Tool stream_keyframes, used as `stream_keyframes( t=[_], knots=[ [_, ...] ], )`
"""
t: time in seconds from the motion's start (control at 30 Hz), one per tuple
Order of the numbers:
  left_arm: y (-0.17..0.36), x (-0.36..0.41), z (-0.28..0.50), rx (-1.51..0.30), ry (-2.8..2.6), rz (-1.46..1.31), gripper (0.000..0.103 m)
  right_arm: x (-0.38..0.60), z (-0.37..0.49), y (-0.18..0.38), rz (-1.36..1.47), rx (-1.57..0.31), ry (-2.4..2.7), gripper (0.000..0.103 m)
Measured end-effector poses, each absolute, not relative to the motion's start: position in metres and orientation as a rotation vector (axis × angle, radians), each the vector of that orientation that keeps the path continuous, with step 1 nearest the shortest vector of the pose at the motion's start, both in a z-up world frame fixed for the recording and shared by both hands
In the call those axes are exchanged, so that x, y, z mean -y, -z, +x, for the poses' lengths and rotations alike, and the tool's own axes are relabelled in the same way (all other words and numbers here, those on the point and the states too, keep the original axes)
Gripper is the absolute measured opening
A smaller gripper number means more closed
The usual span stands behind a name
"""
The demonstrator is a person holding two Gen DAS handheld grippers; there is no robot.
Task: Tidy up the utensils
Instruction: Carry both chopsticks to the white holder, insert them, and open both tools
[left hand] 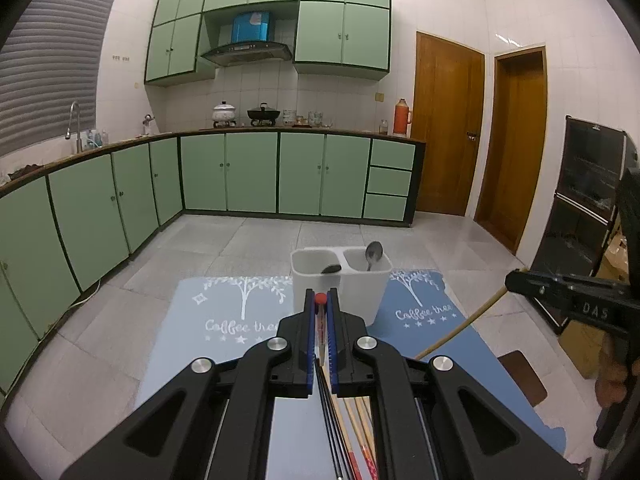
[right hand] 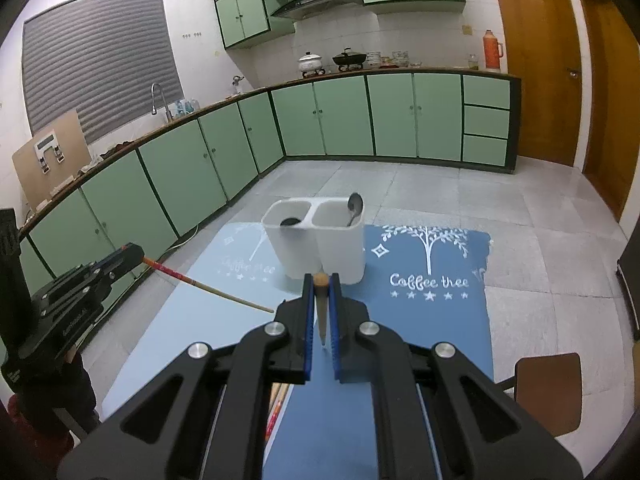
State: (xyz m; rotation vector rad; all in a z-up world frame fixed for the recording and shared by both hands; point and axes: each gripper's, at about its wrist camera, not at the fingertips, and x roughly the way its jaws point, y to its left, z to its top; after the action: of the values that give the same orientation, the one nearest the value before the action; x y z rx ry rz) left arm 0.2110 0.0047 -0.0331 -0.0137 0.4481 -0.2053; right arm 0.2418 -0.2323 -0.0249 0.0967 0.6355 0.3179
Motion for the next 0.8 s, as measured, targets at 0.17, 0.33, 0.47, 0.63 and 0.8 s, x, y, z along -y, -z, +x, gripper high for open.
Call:
stream_keyframes(
  t=[0.17,0.33,0.47,0.63,0.8],
  knots=[
    [0.012,-0.009,0.211,-0.401,0.208,-0.024,0.005,0.244,0.255,-0.004,0.113,-0.583,-0.324,0.006],
    [-0.021,-0.011,0.22,-0.323,0.211,-0.026,0.005,0.25,0.271,-0.043,0.113,-0.496,-0.324,0.006],
    [-0.041,-0.005,0.244,-0.269,0.208,-0.019,0.005,0.245,0.296,-0.062,0.095,-0.448,-0.307,0.006],
    [-0.044,0.008,0.281,-0.266,0.21,-0.002,0.005,0.234,0.339,-0.057,0.068,-0.462,-0.284,0.006],
    [-0.029,0.015,0.316,-0.339,0.224,-0.005,0.005,0.225,0.379,-0.031,0.063,-0.545,-0.281,0.006]
  ],
)
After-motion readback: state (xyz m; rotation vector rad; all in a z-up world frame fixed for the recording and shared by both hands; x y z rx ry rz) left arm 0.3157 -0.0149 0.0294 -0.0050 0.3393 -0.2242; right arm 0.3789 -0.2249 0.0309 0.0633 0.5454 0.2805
